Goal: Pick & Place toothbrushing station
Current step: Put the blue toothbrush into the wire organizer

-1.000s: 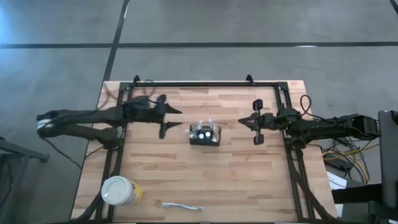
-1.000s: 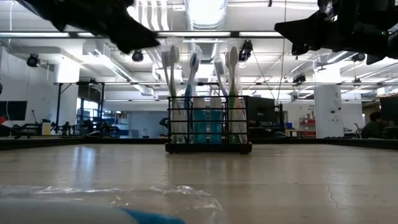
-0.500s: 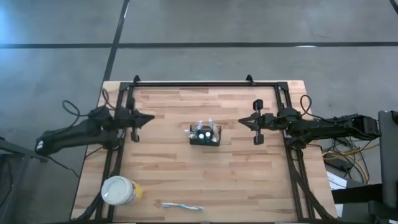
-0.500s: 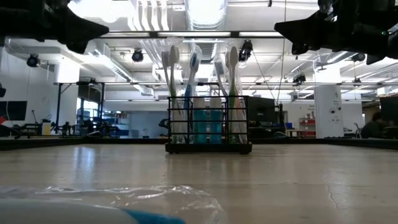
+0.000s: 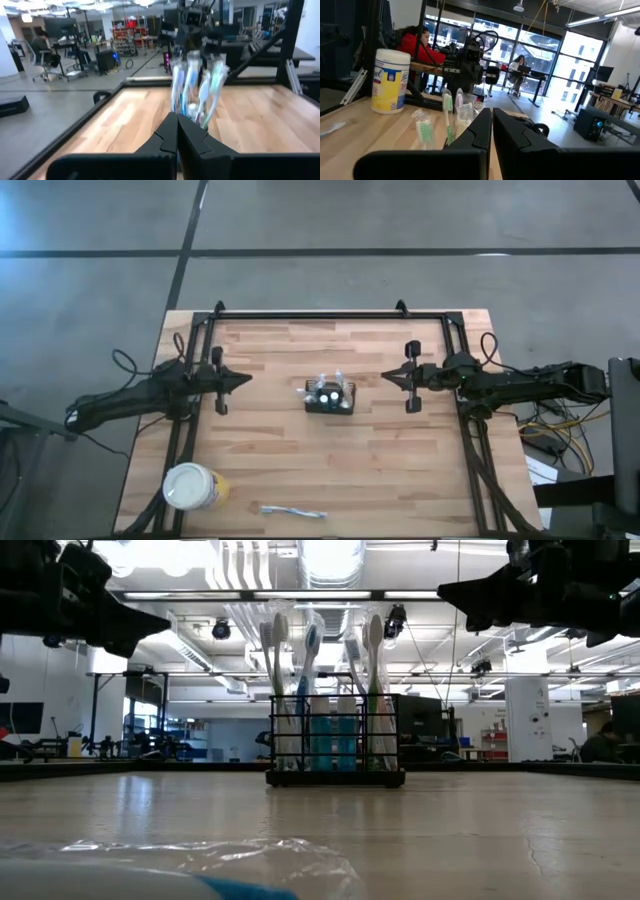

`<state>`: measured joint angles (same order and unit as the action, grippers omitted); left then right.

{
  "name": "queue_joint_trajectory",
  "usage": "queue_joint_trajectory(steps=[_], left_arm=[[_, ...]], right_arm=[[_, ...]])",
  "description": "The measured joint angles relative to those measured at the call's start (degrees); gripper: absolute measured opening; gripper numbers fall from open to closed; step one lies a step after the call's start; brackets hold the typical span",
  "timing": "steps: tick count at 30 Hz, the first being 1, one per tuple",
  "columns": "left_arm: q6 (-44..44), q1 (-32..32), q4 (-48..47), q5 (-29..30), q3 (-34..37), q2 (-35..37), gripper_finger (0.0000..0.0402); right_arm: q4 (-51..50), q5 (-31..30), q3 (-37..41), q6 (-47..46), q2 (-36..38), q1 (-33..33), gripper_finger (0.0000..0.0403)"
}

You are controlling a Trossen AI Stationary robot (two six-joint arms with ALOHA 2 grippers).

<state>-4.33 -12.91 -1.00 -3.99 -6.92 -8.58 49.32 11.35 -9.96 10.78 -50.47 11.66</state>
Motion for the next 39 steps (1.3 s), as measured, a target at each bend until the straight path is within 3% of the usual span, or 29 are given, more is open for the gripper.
queue_joint_trajectory(steps=[7, 13, 16, 21, 25, 34, 39], left_arm=[[-0.34, 0.00, 0.61, -2.32, 1.81, 0.14, 0.0001], [0.11, 0.02, 2.92, -4.35, 1.79, 0.56, 0.0003], [0.32, 0.02, 2.95, -4.02, 1.79, 0.66, 0.0010], [3.09, 0.02, 2.93, -2.98, 1.69, 0.74, 0.0015], [4.32, 0.02, 2.90, -2.63, 1.62, 0.74, 0.0011], [8.63, 0.02, 1.52, -2.43, 1.60, 0.74, 0.0014], [11.32, 0.02, 0.31, -2.38, 1.60, 0.74, 0.0015]], right_arm=[[1.00, -0.02, -0.66, -3.52, -3.28, -0.04, 0.0013], [-3.27, -0.17, -9.45, -8.52, -7.65, -4.21, 0.0013], [-14.36, -3.97, -17.82, -7.52, -10.73, -9.48, 0.0013], [-38.23, -21.30, -34.68, -9.48, -18.86, -20.73, 0.0013], [-49.74, -31.52, -47.07, -15.69, -27.81, -28.70, 0.0013], [-58.85, -32.79, -72.70, -24.48, -49.87, -37.33, 0.0013], [-71.03, -32.51, -88.98, -29.30, -61.51, -38.70, 0.0013]])
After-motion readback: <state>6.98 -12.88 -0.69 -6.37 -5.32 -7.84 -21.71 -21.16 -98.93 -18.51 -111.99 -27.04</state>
